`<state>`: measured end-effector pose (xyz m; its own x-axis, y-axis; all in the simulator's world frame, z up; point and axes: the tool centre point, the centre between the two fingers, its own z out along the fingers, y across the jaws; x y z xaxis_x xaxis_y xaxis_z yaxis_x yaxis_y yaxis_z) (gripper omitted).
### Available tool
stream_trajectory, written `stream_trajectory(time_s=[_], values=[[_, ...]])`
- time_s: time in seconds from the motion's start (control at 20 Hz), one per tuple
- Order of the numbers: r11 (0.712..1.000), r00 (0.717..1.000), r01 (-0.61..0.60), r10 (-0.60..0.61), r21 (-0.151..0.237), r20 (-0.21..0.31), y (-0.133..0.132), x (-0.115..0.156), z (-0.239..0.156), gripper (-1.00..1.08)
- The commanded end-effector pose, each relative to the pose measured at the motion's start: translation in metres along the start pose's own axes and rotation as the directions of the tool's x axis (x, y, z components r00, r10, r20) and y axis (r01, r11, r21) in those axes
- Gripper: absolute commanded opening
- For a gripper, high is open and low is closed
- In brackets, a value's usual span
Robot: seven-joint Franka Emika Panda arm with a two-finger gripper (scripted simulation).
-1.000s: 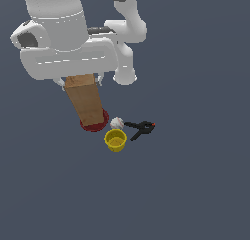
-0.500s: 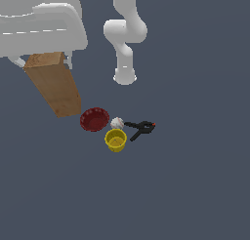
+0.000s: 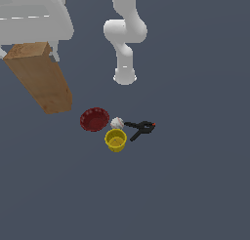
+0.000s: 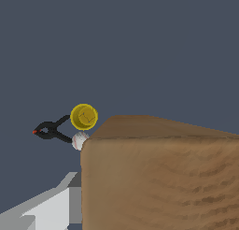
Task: Pick up a designated object from a clutter of objects.
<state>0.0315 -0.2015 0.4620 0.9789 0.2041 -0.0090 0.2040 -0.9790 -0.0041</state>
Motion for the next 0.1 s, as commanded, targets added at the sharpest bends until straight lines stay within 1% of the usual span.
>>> stream_trajectory(time_s=[0.0,0.05], values=[[1.000,1.000,0.001,-0.001,-0.005,-0.009,0.0017,0.0002,-0.0069,-1.00],[1.000,1.000,0.001,-0.001,-0.005,-0.009,0.0019,0.0002,-0.0070,-1.00]])
